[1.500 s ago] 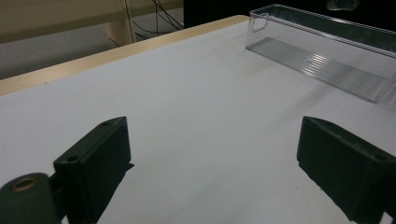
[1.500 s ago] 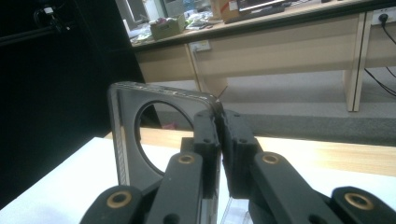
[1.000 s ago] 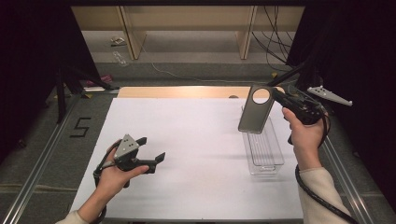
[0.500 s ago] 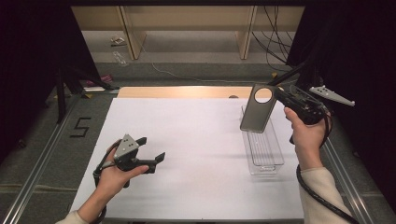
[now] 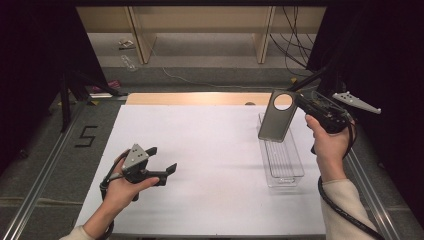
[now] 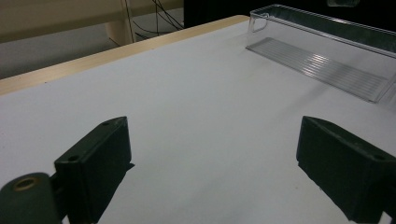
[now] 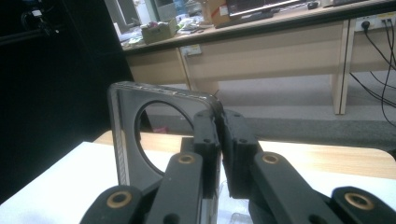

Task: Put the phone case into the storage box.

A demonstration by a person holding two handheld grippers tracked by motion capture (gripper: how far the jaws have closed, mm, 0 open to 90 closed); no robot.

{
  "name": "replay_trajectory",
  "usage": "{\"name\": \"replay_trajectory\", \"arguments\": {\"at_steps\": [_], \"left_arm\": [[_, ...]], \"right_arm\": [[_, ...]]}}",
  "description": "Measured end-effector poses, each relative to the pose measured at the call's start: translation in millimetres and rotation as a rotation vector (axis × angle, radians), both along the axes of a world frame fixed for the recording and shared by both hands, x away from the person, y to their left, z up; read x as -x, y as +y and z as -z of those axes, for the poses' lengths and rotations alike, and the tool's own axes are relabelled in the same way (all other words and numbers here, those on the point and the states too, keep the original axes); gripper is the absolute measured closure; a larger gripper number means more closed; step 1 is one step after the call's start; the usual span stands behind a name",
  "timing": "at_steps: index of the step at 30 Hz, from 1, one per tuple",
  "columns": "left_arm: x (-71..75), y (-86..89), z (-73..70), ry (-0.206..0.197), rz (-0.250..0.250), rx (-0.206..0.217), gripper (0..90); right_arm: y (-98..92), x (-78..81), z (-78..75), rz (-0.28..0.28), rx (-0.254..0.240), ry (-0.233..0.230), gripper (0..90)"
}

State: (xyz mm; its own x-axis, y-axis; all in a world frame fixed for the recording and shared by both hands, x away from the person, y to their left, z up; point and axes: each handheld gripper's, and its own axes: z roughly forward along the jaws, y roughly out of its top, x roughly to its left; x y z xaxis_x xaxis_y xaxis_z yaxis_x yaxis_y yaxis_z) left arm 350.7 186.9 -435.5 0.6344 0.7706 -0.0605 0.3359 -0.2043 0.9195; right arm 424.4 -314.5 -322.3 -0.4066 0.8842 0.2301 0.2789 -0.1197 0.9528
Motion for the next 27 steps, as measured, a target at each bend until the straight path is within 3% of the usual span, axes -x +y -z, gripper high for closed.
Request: {"name": "replay_trajectory", "arguments": {"at_steps": [27], "left_arm": [[-0.4,0.2,0.5,0.003,-0.001,0.002,9.8]], "right_arm": [[-8.2,-0.2,-0.4,0.028,0.003,-0.005,85.5]]}}
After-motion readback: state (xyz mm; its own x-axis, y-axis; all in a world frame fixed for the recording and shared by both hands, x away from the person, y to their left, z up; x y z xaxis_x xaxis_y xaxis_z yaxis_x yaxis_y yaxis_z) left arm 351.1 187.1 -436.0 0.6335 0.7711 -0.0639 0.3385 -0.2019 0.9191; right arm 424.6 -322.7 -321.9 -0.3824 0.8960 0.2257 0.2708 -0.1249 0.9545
